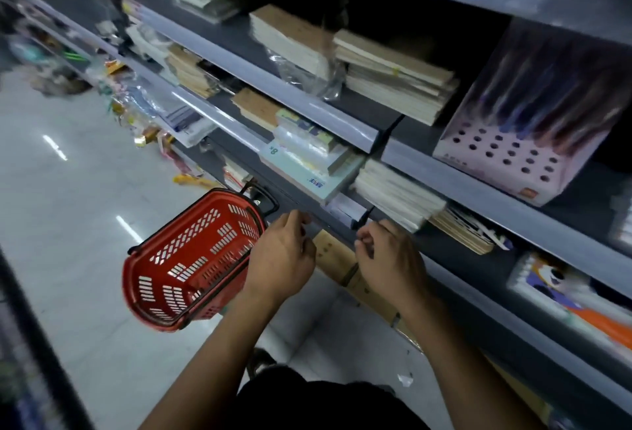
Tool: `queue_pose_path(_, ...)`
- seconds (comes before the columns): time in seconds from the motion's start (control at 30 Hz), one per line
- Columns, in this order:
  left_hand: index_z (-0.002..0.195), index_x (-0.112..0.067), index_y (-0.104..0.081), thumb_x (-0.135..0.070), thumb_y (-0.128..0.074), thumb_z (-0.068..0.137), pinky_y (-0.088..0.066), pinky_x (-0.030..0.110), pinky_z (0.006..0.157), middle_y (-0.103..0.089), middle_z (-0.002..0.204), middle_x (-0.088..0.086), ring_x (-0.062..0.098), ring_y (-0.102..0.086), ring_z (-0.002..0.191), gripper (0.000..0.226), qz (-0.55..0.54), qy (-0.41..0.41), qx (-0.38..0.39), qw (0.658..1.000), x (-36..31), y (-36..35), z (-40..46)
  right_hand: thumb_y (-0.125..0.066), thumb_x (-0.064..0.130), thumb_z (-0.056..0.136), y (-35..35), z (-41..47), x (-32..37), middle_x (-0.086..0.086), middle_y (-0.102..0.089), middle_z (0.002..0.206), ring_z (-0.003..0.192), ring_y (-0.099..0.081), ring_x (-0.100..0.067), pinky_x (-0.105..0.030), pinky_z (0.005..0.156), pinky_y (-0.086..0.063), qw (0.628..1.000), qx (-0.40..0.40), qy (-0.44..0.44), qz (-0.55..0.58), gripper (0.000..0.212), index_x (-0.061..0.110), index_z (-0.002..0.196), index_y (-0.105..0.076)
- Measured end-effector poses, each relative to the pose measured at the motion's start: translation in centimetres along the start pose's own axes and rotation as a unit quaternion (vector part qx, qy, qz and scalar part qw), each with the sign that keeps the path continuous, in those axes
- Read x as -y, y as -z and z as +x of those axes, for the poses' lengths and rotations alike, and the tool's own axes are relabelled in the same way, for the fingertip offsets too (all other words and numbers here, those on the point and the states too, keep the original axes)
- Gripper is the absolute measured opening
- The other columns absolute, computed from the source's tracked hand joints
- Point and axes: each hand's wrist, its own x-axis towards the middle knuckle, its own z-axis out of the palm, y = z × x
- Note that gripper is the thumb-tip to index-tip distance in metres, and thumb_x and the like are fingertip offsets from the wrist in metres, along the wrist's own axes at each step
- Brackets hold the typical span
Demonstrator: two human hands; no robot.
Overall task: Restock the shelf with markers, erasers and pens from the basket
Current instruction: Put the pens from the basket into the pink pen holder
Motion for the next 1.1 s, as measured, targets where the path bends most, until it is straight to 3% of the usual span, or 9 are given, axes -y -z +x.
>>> queue_pose_path(0.13,0.126,-0.02,-0.056,-0.024,-0.061,0.096,-0.058,0.04,0.075,-0.065,0.113,0.001,0.02,-0.063,0.094,0.031,-0.014,0.038,-0.016,0.999,5.3,2.5,-0.2,-0.06,0.028,0.101,-2.7,1.7,4.7,0.004,-0.058,0.114,0.093,-0.057,-0.01,-0.011,0.067,-0.034,1.0,0.006,0.028,-0.005,0.009,0.024,0.108,-0.063)
queue_pose_path(0.2,0.123,-0.02,-0.055,-0.026,-0.062,0.095,-0.057,0.042,0.076,-0.065,0.111,0.002,0.024,-0.063,0.094,0.029,-0.015,0.059,-0.026,0.998,8.4,3.9,-0.2,-0.06,0.029,0.1,-4.5,2.8,7.4,0.003,-0.06,0.116,0.098,-0.061,-0.014,-0.015,0.07,-0.038,0.999,0.008,0.042,-0.011,0.009,0.025,0.106,-0.064)
queue_pose_path(0.37,0.12,-0.021,-0.056,-0.026,-0.061,0.092,-0.054,0.042,0.074,-0.067,0.113,0.006,0.028,-0.065,0.095,0.029,-0.02,0.113,-0.043,0.992,17.0,7.3,-0.7,-0.057,0.033,0.098,-10.2,6.1,14.6,0.005,-0.058,0.107,0.09,-0.057,-0.015,-0.027,0.071,-0.042,0.996,0.034,0.072,-0.043,0.014,0.025,0.106,-0.065)
queue_pose_path(0.5,0.121,-0.02,-0.056,-0.027,-0.064,0.091,-0.042,0.03,0.072,-0.068,0.117,0.005,0.027,-0.065,0.098,0.032,-0.027,0.155,-0.053,0.986,23.6,9.3,-1.4,-0.061,0.032,0.096,-14.7,8.5,19.8,0.003,-0.057,0.103,0.089,-0.057,-0.018,-0.028,0.07,-0.038,0.99,0.064,0.104,-0.065,0.012,0.023,0.103,-0.064)
queue_pose_path(0.6,0.117,-0.022,-0.056,-0.027,-0.061,0.093,-0.049,0.032,0.072,-0.068,0.116,0.002,0.023,-0.064,0.096,0.025,-0.036,0.184,-0.058,0.981,27.4,10.6,-1.7,-0.06,0.033,0.097,-17.3,10.1,22.6,0.001,-0.059,0.107,0.089,-0.06,-0.018,-0.026,0.071,-0.041,0.985,0.1,0.126,-0.063,0.016,0.022,0.107,-0.064)
queue_pose_path(0.77,0.113,-0.025,-0.055,-0.029,-0.059,0.095,-0.054,0.037,0.073,-0.067,0.112,-0.002,0.019,-0.063,0.092,0.019,-0.053,0.237,-0.058,0.968,31.6,11.2,-1.1,-0.06,0.035,0.097,-20.6,12.9,24.6,0.004,-0.06,0.107,0.086,-0.057,-0.012,-0.025,0.069,-0.042,0.976,0.136,0.151,-0.079,0.018,0.023,0.109,-0.063)
queue_pose_path(0.87,0.117,-0.024,-0.056,-0.03,-0.058,0.096,-0.049,0.032,0.07,-0.067,0.114,-0.003,0.018,-0.063,0.094,0.021,-0.049,0.261,-0.051,0.963,33.3,10.7,0.2,-0.059,0.036,0.096,-22.2,15.5,24.9,0.004,-0.061,0.11,0.091,-0.061,-0.015,-0.029,0.073,-0.051,0.97,0.169,0.154,-0.085,0.019,0.025,0.111,-0.063)
queue_pose_path(0.93,0.119,-0.024,-0.056,-0.029,-0.058,0.097,-0.054,0.035,0.072,-0.066,0.115,-0.004,0.018,-0.064,0.096,0.023,-0.048,0.28,-0.045,0.958,34.2,10.3,1.5,-0.059,0.036,0.097,-23.2,17.5,24.9,0.004,-0.061,0.111,0.093,-0.063,-0.016,-0.033,0.077,-0.056,0.964,0.195,0.16,-0.079,0.018,0.025,0.111,-0.064)
queue_pose_path(1.1,0.124,-0.022,-0.058,-0.026,-0.059,0.096,-0.058,0.042,0.077,-0.067,0.117,-0.001,0.021,-0.064,0.098,0.028,-0.033,0.332,-0.026,0.942,36.4,8.6,4.8,-0.058,0.035,0.098,-26.5,23.1,24.4,0.007,-0.058,0.107,0.093,-0.062,-0.015,-0.038,0.077,-0.057,0.942,0.267,0.185,-0.085,0.015,0.026,0.11,-0.063)
